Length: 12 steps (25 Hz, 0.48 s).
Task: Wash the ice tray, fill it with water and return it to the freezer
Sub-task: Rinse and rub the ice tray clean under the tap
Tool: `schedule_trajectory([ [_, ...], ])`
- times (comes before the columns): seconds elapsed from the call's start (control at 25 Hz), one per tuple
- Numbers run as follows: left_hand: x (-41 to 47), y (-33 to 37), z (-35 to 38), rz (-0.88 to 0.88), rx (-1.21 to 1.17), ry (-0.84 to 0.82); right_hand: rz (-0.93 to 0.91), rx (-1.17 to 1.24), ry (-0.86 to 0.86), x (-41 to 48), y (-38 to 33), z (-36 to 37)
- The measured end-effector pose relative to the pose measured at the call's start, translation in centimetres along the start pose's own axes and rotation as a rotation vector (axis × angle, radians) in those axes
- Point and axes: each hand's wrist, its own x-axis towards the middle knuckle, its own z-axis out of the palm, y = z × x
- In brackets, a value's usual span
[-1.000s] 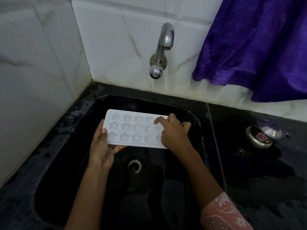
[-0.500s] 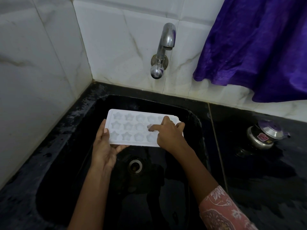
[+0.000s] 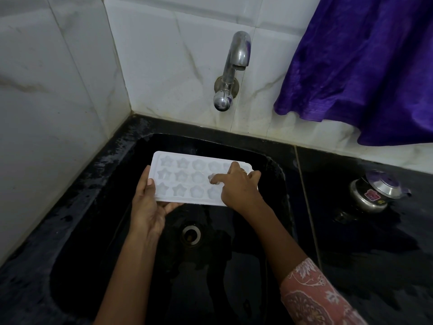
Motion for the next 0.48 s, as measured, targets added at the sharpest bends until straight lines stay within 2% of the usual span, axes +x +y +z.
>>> schedule_trajectory([
  [0.12, -0.2, -0.4, 0.1, -0.011, -0.006, -0.003, 0.004, -0.01, 0.01, 0.1, 0.2, -0.3],
  [0.28, -0.3, -0.5, 0.2, -0.019, -0.017, -0.002, -0.079, 0.021, 0.133, 0.4, -0.4, -0.7],
  [0.48, -0.5, -0.8, 0.4, -0.011, -0.01, -0.019, -0.09, -0.038, 0.073, 1.1, -1.6, 0.2],
])
